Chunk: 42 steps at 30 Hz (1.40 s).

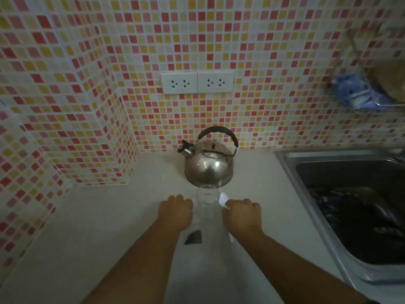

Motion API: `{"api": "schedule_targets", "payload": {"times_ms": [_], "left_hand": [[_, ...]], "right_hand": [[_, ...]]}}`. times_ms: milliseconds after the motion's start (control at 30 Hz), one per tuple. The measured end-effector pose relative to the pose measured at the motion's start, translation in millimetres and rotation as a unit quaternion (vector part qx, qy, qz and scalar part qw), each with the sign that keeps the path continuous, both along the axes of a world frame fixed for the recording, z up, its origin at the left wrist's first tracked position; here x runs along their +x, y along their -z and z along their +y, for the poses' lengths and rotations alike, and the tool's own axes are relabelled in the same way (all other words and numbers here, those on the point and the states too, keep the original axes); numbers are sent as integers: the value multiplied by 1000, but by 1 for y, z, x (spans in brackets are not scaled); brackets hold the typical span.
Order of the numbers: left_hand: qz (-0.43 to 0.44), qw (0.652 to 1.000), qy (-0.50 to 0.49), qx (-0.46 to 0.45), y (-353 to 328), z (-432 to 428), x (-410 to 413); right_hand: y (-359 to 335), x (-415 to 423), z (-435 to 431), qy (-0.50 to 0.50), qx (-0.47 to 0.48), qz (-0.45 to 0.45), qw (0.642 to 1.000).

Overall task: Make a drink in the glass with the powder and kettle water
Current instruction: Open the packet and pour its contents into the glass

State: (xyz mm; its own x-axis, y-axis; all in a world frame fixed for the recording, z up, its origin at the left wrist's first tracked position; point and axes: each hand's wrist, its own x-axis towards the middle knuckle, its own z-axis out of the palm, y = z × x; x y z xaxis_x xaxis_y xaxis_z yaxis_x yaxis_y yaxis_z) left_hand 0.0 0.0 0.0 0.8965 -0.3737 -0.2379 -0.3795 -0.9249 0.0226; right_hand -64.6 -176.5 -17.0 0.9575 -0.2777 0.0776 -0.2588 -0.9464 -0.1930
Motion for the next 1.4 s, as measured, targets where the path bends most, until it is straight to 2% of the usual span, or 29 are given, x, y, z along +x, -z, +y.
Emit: {"api": "schedule_targets", "payload": {"times_ms": [133, 333, 467, 533, 567, 633, 667, 700, 833, 967, 1100, 1233, 1400], "left_hand": [[47, 998, -7, -33, 22, 3, -5], [77, 988, -45, -124, 27, 0, -4], [150, 958, -126, -209, 14, 0, -5], [201, 911, -195, -302, 9, 1, -8], [240, 865, -242, -368, 6, 1, -11], [335, 735, -329, -488, 0, 0, -21], [362, 699, -344, -513, -1, 1, -25], [373, 693, -345, -511, -2, 1, -29], [360, 716, -341, -492, 1, 2, -37], [352, 716, -319, -512, 2, 3, -40], [332, 716, -309, -530, 2, 1, -41], [304, 739, -295, -524, 2, 2, -42], [297, 761, -254, -518, 4, 5, -42]], "right_hand": [[17, -8, 7, -15, -43, 14, 999], [24, -7, 15, -44, -9, 0, 999], [24, -5, 23, -53, 42, -9, 998], [22, -4, 28, -49, 91, 1, 995], [21, -5, 30, -44, 111, 8, 993], [17, -4, 33, -32, 151, 26, 988], [16, -4, 33, -28, 172, 37, 984], [15, -4, 33, -23, 197, 47, 979], [7, -5, 30, -3, 318, 76, 945], [0, -9, 32, 20, 433, 55, 899], [-5, -11, 34, 55, 483, 32, 873], [-9, -12, 34, 48, 511, 42, 857], [-14, -14, 33, 25, 517, 47, 855]]}}
